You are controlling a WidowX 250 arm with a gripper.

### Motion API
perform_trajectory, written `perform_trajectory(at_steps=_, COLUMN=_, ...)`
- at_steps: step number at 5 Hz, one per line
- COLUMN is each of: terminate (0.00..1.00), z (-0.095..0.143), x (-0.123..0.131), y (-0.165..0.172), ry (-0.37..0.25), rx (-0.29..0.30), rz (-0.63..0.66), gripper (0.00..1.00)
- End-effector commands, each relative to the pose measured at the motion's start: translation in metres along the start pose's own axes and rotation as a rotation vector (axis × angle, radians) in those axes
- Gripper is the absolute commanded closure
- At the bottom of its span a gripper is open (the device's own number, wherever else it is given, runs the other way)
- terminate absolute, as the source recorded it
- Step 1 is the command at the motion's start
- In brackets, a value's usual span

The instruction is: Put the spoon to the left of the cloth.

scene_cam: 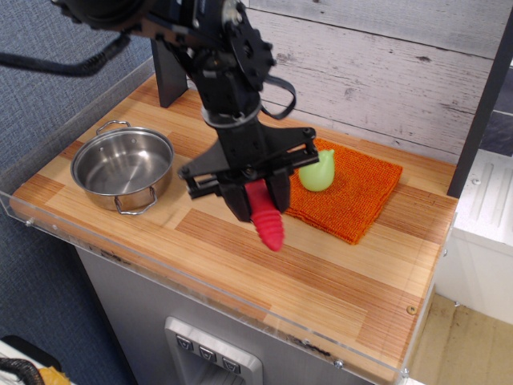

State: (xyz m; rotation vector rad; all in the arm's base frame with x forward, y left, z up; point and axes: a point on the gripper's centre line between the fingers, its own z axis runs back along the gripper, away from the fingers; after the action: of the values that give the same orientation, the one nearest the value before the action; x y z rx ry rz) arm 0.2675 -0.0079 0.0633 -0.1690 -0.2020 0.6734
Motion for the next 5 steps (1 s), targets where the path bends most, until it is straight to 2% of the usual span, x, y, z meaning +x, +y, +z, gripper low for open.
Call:
perform_trajectory(at_steps=1, terminate=0.00, z=-0.001, x=0.036, y=-0.005, ry=0.018, rx=-0.001, rz=-0.363, gripper=1.00)
perform_trajectory(at_steps=3, terminate=0.00, z=-0.017, x=0.062, y=-0.003, ry=0.054, rx=0.003, rz=-0.482, gripper=1.00)
perform_trajectory(at_steps=4, terminate=0.00, z=-0.025, x=0.073, y=0.001, ry=0.065, rx=0.041, rz=-0.521, gripper=1.00)
perform_trajectory(at_steps=5, terminate=0.00, z=-0.035, x=0.086, y=0.002, ry=0.059, rx=0.045, rz=-0.554, gripper=1.00)
